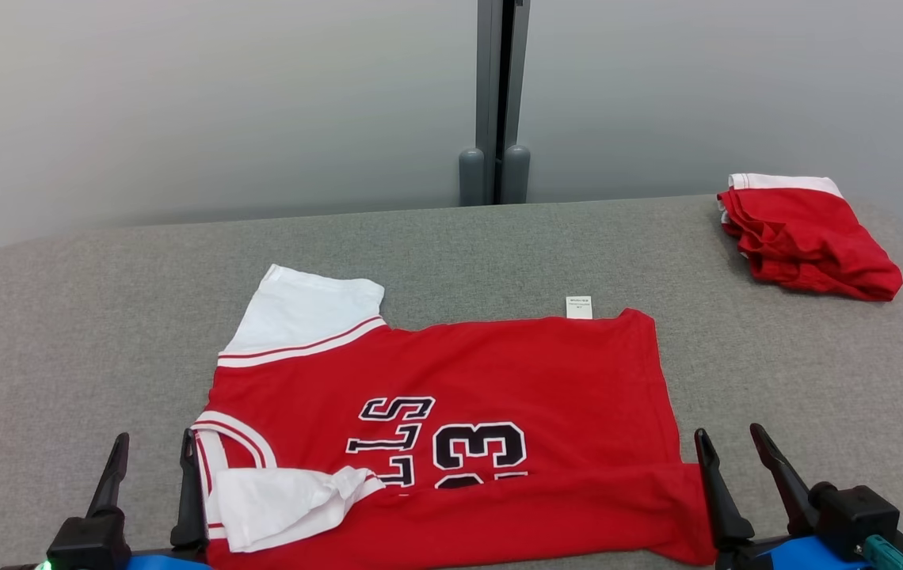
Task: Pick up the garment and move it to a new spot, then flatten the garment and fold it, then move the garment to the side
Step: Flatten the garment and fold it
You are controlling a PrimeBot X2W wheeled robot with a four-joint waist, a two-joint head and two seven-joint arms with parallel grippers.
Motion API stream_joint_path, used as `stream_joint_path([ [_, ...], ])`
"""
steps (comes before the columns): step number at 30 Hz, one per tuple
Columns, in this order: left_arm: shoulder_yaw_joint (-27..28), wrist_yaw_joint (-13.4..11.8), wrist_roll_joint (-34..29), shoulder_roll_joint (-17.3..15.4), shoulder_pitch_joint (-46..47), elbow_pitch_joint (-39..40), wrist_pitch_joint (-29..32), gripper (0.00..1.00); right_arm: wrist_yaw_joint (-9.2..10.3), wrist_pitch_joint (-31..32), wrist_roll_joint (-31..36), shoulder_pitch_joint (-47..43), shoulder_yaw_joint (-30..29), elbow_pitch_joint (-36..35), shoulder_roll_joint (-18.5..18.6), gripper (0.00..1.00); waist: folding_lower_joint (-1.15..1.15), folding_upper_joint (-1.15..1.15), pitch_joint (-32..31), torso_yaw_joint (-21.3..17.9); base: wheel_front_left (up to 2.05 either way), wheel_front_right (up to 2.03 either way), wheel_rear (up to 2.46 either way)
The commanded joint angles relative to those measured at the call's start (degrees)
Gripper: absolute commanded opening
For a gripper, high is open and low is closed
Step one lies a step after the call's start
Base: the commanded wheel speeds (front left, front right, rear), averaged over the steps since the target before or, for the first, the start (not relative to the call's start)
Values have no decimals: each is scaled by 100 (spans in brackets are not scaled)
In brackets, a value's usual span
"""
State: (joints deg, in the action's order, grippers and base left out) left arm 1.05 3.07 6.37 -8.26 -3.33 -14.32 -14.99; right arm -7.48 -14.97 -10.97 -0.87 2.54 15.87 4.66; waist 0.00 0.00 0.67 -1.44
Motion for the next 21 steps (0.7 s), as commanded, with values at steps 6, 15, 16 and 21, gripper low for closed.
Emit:
stream_joint_path([
  [6,66,69,-67,22,141,-43,-24,100,-3,-29,23,-8,-4,58,17,100,0,0,-17,-4,0,0,0],
  [15,24,227,-56,-136,796,-187,-24,100,-2,-11,12,561,144,20,174,100,0,0,187,-5,0,0,0],
  [16,-4,255,-56,-188,982,-220,-24,100,-2,18,-19,701,184,14,218,100,0,0,232,-1,0,0,0],
  [21,-162,376,73,-431,2179,-577,11,100,-2,408,-124,1559,448,-12,626,100,0,0,640,-21,0,0,0],
])
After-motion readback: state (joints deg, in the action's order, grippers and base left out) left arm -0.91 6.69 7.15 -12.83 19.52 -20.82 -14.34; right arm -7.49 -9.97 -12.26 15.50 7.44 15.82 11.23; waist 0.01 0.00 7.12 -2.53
